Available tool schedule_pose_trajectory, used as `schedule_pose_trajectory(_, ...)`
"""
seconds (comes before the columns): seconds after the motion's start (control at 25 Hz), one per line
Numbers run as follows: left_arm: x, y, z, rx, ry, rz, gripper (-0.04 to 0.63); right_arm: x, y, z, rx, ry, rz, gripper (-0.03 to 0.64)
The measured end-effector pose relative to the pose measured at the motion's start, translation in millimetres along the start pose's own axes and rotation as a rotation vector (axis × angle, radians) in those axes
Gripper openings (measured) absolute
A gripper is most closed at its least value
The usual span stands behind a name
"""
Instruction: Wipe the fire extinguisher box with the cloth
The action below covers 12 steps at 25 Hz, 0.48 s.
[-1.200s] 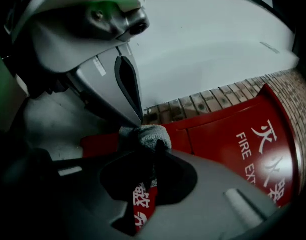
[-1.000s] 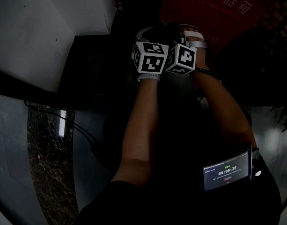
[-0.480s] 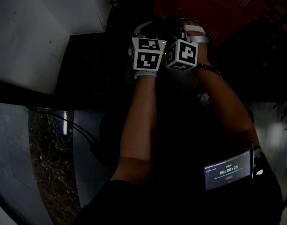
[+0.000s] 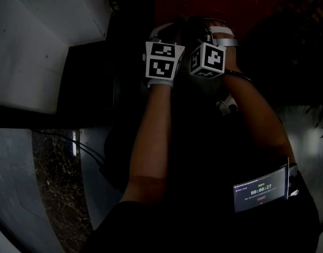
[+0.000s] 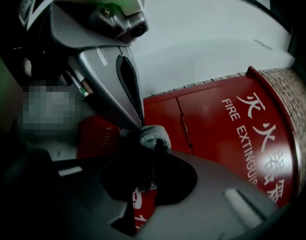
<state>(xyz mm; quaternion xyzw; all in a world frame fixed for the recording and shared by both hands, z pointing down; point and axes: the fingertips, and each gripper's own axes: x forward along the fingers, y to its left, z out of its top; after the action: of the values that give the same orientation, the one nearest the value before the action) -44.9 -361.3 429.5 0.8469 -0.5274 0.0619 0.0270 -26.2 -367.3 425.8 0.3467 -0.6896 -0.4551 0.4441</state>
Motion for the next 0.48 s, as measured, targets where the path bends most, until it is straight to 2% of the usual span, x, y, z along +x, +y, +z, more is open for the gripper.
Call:
schedule_pose_trajectory(0.2, 5, -23, 6, -0.017, -0.036, -0.034, 0.003, -7, 2, -28, 0.010, 0.039, 0.004, 0.032)
schedule_pose_trajectory(0.48, 13, -68, 14, -0.056, -0.045, -0.153, 0.003, -19, -3, -67, 0.024, 0.098, 0.001, 0.032)
